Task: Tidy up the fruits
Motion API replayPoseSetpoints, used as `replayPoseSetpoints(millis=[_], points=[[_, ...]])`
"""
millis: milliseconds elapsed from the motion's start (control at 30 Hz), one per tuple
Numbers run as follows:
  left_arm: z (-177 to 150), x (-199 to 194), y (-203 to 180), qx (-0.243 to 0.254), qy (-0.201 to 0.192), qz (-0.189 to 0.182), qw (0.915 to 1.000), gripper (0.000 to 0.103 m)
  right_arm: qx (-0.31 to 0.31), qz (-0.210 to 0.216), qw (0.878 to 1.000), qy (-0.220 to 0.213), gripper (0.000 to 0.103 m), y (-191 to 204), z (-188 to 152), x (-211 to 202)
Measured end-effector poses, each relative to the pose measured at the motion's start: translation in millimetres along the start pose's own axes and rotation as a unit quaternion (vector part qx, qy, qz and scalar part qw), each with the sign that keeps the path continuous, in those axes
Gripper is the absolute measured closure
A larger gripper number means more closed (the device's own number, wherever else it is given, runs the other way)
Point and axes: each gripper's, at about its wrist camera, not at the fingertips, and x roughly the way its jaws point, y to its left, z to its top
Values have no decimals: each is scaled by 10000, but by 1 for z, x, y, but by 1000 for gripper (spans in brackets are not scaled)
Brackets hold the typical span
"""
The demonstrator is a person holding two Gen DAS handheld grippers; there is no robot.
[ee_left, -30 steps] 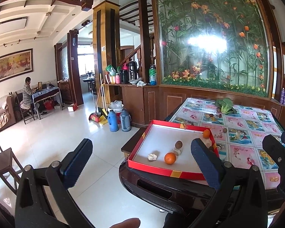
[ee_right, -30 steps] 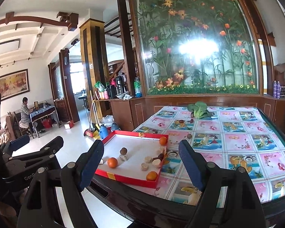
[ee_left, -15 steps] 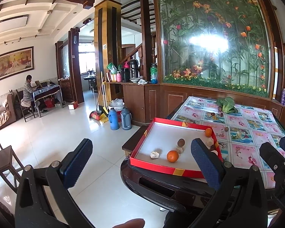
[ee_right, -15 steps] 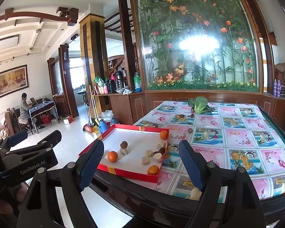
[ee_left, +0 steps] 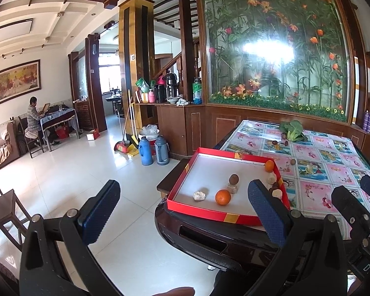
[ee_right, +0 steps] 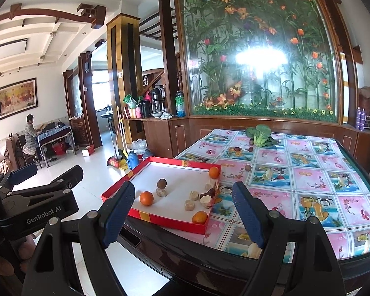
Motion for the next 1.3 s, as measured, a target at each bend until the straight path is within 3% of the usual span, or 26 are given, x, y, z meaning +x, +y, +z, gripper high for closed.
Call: replayPoseSetpoints(millis=[1300], points=[[-5, 0, 0, -8, 4, -49, 10000, 0, -96, 64, 9999, 82, 22, 1, 2, 3]])
